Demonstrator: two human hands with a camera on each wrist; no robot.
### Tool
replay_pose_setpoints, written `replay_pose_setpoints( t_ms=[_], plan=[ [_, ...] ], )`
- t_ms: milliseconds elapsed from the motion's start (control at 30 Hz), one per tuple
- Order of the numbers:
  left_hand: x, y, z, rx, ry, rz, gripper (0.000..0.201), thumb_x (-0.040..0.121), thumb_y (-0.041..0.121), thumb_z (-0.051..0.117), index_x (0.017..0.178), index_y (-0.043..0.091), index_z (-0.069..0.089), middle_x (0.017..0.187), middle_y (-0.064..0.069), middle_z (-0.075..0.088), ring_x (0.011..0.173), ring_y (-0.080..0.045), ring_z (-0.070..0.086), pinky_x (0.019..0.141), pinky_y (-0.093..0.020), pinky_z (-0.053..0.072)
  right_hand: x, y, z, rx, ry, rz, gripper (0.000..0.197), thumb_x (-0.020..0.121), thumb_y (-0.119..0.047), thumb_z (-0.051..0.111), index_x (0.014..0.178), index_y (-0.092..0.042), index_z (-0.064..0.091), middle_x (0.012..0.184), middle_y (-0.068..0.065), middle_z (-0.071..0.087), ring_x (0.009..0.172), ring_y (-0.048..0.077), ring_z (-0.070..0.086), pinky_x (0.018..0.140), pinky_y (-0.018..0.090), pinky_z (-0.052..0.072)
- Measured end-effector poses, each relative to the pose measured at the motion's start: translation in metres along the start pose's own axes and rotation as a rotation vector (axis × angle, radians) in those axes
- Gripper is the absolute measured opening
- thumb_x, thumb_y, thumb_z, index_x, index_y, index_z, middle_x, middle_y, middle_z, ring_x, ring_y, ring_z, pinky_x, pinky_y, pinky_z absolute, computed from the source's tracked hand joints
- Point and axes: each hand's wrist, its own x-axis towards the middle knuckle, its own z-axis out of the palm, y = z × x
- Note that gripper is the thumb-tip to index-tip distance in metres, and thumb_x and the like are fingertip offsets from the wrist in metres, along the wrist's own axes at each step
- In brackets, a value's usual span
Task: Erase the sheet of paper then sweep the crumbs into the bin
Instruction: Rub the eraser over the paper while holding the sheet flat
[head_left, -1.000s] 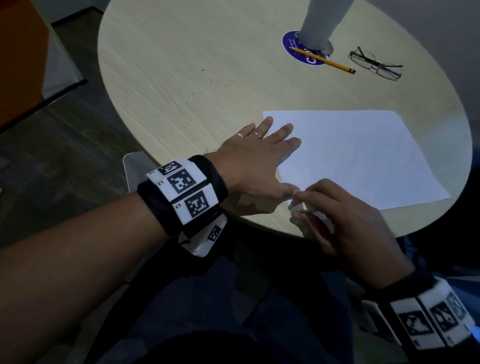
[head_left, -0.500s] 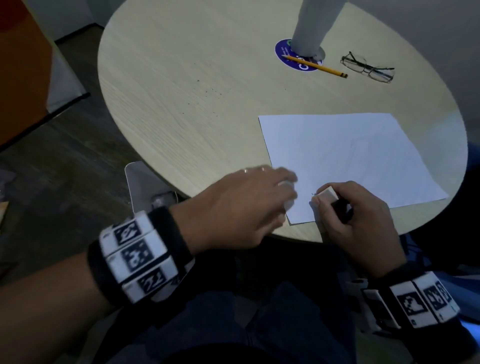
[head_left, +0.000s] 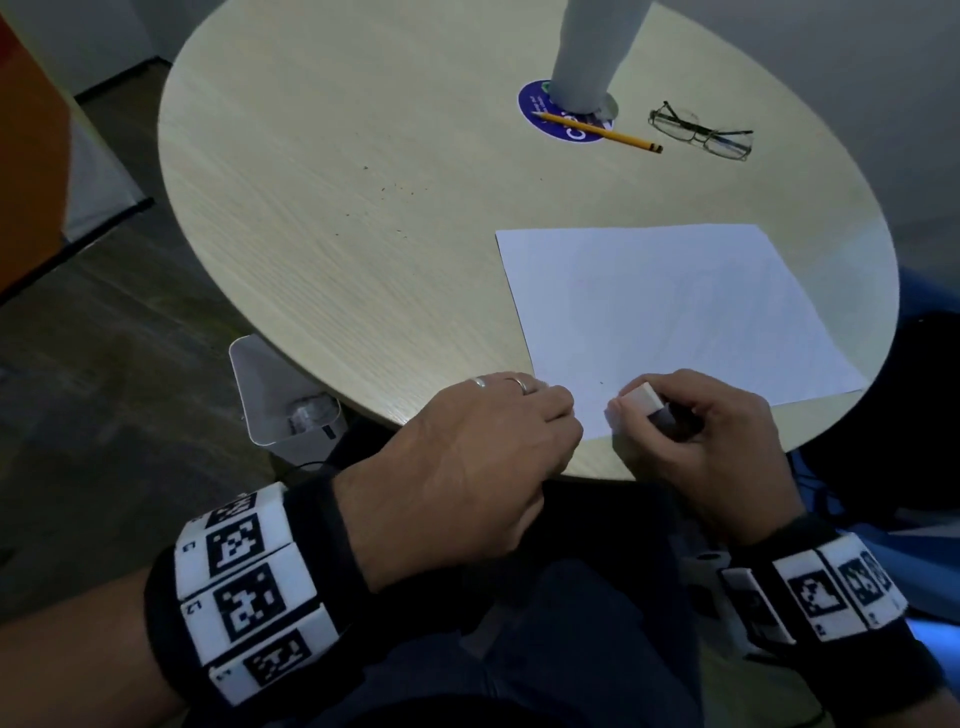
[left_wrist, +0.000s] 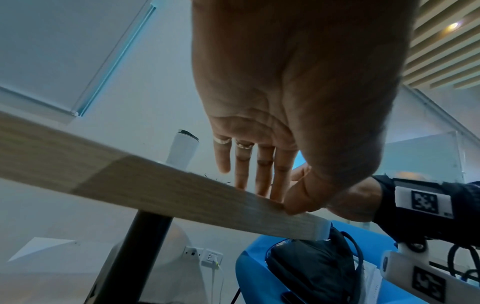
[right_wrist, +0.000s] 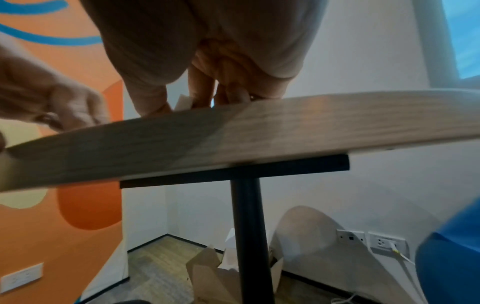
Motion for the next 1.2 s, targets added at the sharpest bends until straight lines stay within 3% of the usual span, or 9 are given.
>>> replay_pose_setpoints(
  t_ms=[167, 233, 367, 433, 533, 667, 867, 1033, 1200],
  plan=[
    [0.002, 0.003, 0.000, 0.018, 0.049, -0.023, 0.016, 0.080, 0.029, 0.061, 0.095, 0.024, 0.059, 0.096, 0.008, 0.056, 0.085, -0.018, 0.058, 0.071, -0.026, 0.040, 0.000, -0.017, 0.010, 0.032, -0.045, -0.056, 0.011, 0.090, -0.014, 0.082, 0.082, -0.020, 0.078, 0.078, -0.012, 0.072, 0.073, 0.012, 0.067, 0.068, 0.023, 0.052],
    [0.003, 0.003, 0.001, 0.026, 0.079, -0.032, 0.018, 0.078, 0.030, 0.062, 0.094, 0.025, 0.059, 0.094, 0.008, 0.056, 0.083, -0.017, 0.058, 0.069, -0.028, 0.037, -0.002, -0.018, 0.016, 0.036, -0.077, -0.065, 0.011, 0.090, -0.016, 0.081, 0.081, -0.021, 0.077, 0.075, -0.009, 0.069, 0.070, 0.015, 0.065, 0.066, 0.029, 0.052],
    [0.001, 0.005, -0.002, -0.012, 0.044, -0.028, 0.013, 0.082, 0.031, 0.056, 0.089, 0.027, 0.045, 0.099, 0.010, 0.052, 0.090, -0.015, 0.056, 0.077, -0.027, 0.042, 0.000, -0.002, -0.004, 0.022, -0.036, 0.019, 0.013, 0.089, -0.021, 0.083, 0.078, -0.023, 0.076, 0.077, -0.007, 0.073, 0.070, 0.017, 0.068, 0.068, 0.043, 0.057],
    [0.002, 0.006, -0.003, -0.022, 0.042, -0.029, 0.022, 0.082, 0.031, 0.059, 0.089, 0.028, 0.039, 0.098, 0.010, 0.053, 0.089, -0.016, 0.056, 0.077, -0.029, 0.044, 0.000, -0.010, -0.003, 0.025, -0.037, -0.007, 0.009, 0.089, -0.022, 0.082, 0.080, -0.022, 0.078, 0.079, -0.010, 0.074, 0.071, 0.014, 0.069, 0.068, 0.042, 0.058],
    [0.002, 0.006, -0.001, -0.011, 0.080, -0.040, 0.023, 0.077, 0.030, 0.066, 0.090, 0.027, 0.046, 0.095, 0.007, 0.056, 0.083, -0.017, 0.058, 0.071, -0.029, 0.039, -0.004, -0.023, 0.011, 0.013, -0.080, -0.080, 0.014, 0.090, -0.034, 0.074, 0.081, -0.023, 0.077, 0.075, -0.011, 0.070, 0.068, 0.013, 0.065, 0.065, 0.040, 0.056],
    [0.002, 0.008, -0.001, -0.011, 0.063, -0.039, 0.023, 0.082, 0.031, 0.060, 0.090, 0.028, 0.039, 0.101, 0.009, 0.054, 0.089, -0.016, 0.056, 0.077, -0.028, 0.041, -0.001, -0.004, -0.005, -0.014, -0.047, 0.016, 0.018, 0.087, -0.044, 0.073, 0.080, -0.027, 0.075, 0.078, -0.008, 0.073, 0.073, 0.019, 0.069, 0.068, 0.047, 0.057],
    [0.003, 0.008, -0.001, 0.001, 0.065, -0.072, 0.017, 0.077, 0.031, 0.065, 0.089, 0.027, 0.053, 0.092, 0.009, 0.054, 0.080, -0.017, 0.056, 0.070, -0.031, 0.045, -0.004, -0.024, 0.009, -0.090, -0.062, -0.082, 0.019, 0.088, -0.040, 0.070, 0.079, -0.024, 0.074, 0.072, -0.009, 0.067, 0.067, 0.011, 0.062, 0.062, 0.041, 0.054],
    [0.003, 0.011, -0.003, -0.004, 0.056, -0.071, 0.015, 0.084, 0.030, 0.057, 0.091, 0.028, 0.045, 0.102, 0.009, 0.051, 0.091, -0.016, 0.055, 0.080, -0.033, 0.050, -0.002, -0.013, -0.007, -0.220, 0.019, 0.000, 0.016, 0.088, -0.039, 0.076, 0.077, -0.028, 0.073, 0.074, -0.008, 0.070, 0.072, 0.018, 0.066, 0.065, 0.038, 0.055],
    [0.003, 0.011, -0.004, 0.022, 0.073, -0.082, 0.016, 0.084, 0.034, 0.060, 0.095, 0.028, 0.050, 0.101, 0.010, 0.052, 0.091, -0.015, 0.055, 0.073, -0.028, 0.034, -0.006, -0.027, 0.013, -0.268, -0.026, -0.118, 0.013, 0.086, -0.036, 0.075, 0.078, -0.028, 0.073, 0.071, -0.010, 0.063, 0.065, 0.010, 0.053, 0.058, 0.030, 0.046]
  ],
)
